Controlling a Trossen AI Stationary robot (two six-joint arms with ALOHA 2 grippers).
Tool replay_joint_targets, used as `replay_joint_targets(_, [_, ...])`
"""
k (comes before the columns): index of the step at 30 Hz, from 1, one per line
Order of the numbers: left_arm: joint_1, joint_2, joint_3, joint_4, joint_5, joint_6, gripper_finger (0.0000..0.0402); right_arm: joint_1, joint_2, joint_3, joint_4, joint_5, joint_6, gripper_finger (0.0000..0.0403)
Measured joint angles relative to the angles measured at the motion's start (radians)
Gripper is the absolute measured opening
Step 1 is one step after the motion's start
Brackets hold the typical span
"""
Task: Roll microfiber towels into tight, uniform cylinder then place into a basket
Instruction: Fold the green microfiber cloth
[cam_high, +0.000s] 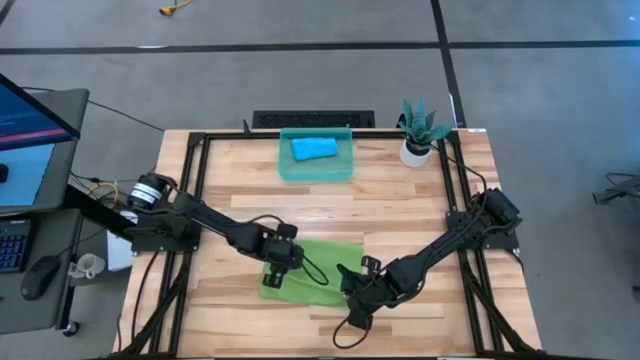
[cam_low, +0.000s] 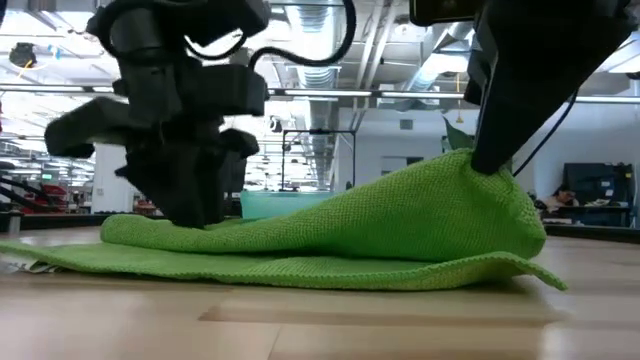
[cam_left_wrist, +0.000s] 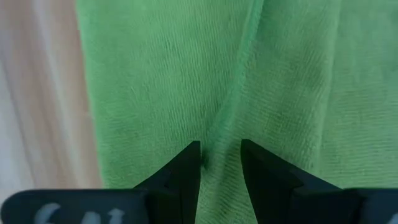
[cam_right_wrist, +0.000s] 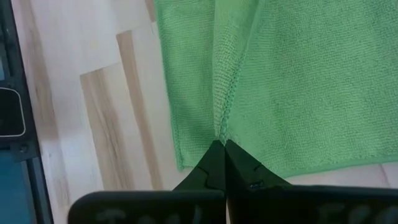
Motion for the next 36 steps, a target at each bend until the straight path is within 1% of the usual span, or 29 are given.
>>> replay_joint_targets(7, [-0.001,-0.001,0.0,-0.017,-0.003,-0.033,0.0107,0.0,0.0,0.0,0.0,-0.001,-0.001,0.0011])
replay_joint_targets(13, [-0.025,-0.005,0.004,-0.024,-0.025,-0.043,0.0105,0.0,0.0,0.0,-0.001,-0.001,-0.001,0.0011])
replay_joint_targets(16, [-0.044,-0.005,0.004,-0.026,-0.025,-0.044,0.0089,0.0,0.0,0.0,-0.001,-0.001,-0.001,0.0011])
replay_joint_targets(22, [-0.077,-0.006,0.004,-0.025,-0.025,-0.065,0.002,0.0,0.0,0.0,-0.001,0.0,-0.001,0.0011])
replay_joint_targets(24, [-0.086,-0.006,0.004,-0.025,-0.035,-0.071,0.0006,-0.001,0.0,0.0,-0.001,0.0,-0.001,0.0011])
replay_joint_targets(27, [-0.101,-0.006,0.004,-0.039,-0.084,-0.076,0.0007,-0.001,0.0,0.0,-0.001,0.0,-0.002,0.0011])
replay_joint_targets(30, [-0.116,-0.008,0.004,-0.075,-0.124,-0.13,0.0005,-0.001,0.0,0.0,0.0,0.001,-0.023,0.0011])
replay_joint_targets(36, [-0.173,-0.037,0.005,-0.118,-0.135,-0.248,0.0003,0.005,0.0,0.0,0.01,0.004,-0.052,0.0011])
